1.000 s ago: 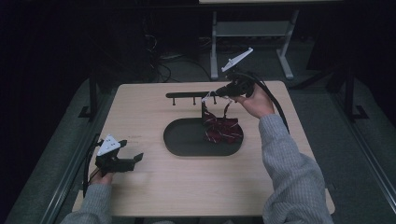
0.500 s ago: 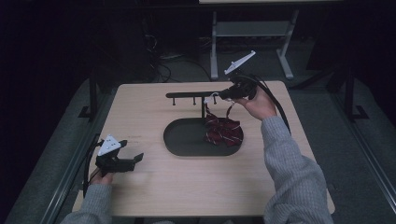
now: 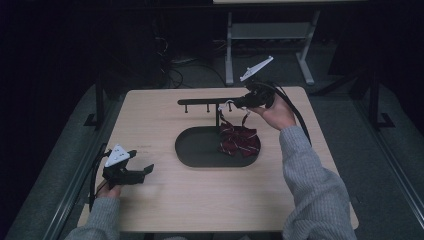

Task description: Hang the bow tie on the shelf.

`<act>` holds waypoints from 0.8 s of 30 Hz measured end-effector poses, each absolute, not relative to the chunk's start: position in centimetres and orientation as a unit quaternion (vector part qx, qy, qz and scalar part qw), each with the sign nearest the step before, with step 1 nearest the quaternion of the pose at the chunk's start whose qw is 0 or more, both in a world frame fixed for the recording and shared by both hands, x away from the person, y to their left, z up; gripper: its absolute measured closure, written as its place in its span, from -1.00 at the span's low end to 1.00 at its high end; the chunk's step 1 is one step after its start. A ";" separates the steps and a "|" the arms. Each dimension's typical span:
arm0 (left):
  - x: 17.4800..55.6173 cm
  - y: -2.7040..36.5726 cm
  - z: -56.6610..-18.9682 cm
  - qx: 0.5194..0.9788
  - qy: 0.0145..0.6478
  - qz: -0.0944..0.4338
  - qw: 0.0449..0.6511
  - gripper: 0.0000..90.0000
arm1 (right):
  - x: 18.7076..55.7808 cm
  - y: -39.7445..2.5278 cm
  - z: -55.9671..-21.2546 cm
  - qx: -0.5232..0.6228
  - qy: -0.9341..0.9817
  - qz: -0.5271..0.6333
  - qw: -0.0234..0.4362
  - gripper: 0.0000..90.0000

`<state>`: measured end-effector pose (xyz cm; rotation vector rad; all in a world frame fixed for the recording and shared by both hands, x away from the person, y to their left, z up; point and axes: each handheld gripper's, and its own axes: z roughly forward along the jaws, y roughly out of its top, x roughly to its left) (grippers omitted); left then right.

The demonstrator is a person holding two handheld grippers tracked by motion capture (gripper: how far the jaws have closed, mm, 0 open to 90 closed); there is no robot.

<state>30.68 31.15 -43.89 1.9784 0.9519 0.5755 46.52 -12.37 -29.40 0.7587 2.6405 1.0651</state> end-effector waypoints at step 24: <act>30.7 31.1 -43.9 0.791 0.380 0.228 0.421 -0.71 | 45.8 -12.8 -28.8 0.249 0.890 0.374 0.081 0.72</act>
